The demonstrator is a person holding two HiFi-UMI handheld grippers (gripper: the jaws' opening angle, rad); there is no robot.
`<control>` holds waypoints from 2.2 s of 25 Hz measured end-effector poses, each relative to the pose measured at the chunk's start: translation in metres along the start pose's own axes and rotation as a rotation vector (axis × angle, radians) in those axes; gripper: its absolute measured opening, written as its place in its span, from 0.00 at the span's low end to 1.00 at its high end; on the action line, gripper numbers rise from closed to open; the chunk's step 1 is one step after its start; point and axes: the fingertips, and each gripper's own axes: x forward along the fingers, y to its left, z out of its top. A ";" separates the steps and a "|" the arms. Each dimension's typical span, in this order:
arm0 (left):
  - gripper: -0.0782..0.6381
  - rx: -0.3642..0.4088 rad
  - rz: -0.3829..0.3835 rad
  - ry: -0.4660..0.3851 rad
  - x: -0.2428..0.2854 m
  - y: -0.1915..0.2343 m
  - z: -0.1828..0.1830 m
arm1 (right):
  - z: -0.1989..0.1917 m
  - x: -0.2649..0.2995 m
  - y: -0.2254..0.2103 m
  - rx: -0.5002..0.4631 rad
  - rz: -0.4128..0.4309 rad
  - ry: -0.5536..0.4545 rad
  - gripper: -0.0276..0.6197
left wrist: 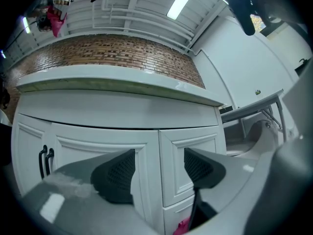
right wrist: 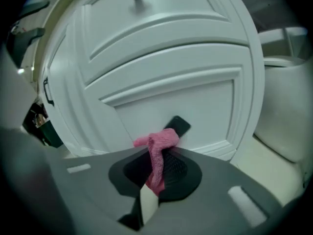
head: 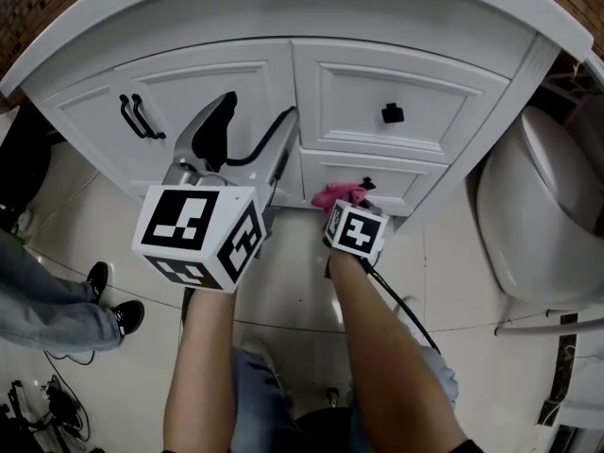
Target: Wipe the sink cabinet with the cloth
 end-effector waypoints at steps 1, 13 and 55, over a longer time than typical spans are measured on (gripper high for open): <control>0.55 0.002 0.001 0.004 0.000 0.001 -0.001 | 0.003 0.001 0.016 -0.044 0.025 -0.020 0.08; 0.55 0.033 0.013 0.043 -0.003 0.009 -0.010 | -0.040 0.013 0.157 -0.696 0.423 0.057 0.08; 0.55 0.005 -0.002 0.013 0.004 0.003 -0.003 | -0.056 0.028 0.081 -0.593 0.374 0.140 0.08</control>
